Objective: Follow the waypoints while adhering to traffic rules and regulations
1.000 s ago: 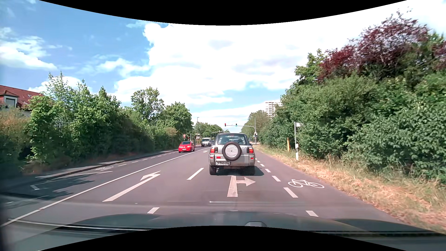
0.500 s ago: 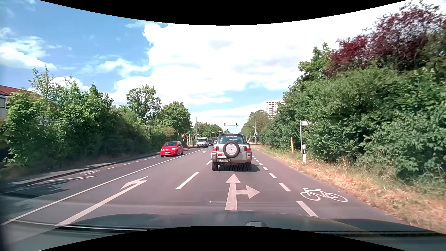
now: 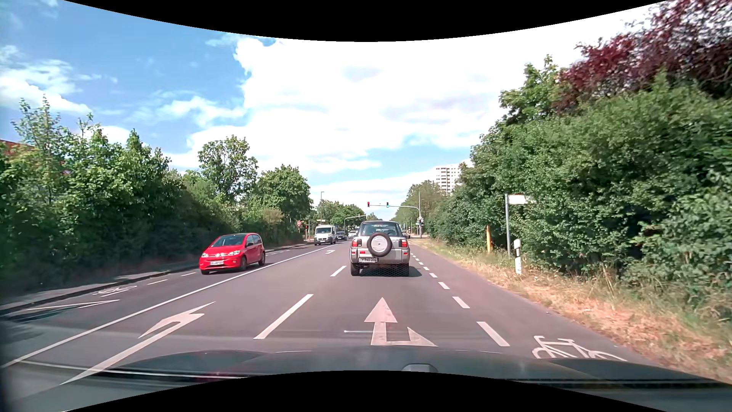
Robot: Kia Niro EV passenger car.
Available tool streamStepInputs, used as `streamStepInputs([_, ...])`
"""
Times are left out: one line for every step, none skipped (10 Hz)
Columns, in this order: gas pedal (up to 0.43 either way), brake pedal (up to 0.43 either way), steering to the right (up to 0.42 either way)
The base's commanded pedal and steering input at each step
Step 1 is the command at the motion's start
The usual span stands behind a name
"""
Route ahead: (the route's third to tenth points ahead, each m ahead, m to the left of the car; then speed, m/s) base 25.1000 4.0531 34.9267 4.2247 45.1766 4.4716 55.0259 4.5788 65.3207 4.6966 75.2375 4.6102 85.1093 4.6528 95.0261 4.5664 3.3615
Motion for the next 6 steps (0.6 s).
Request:
streamStepInputs([0.13, 0.0, -0.002])
streamStepInputs([0.13, 0.0, -0.002])
streamStepInputs([0.13, 0.0, -0.002])
streamStepInputs([0.138, 0.0, -0.002])
streamStepInputs([0.138, 0.0, -0.002])
streamStepInputs([0.138, 0.0, -0.002])
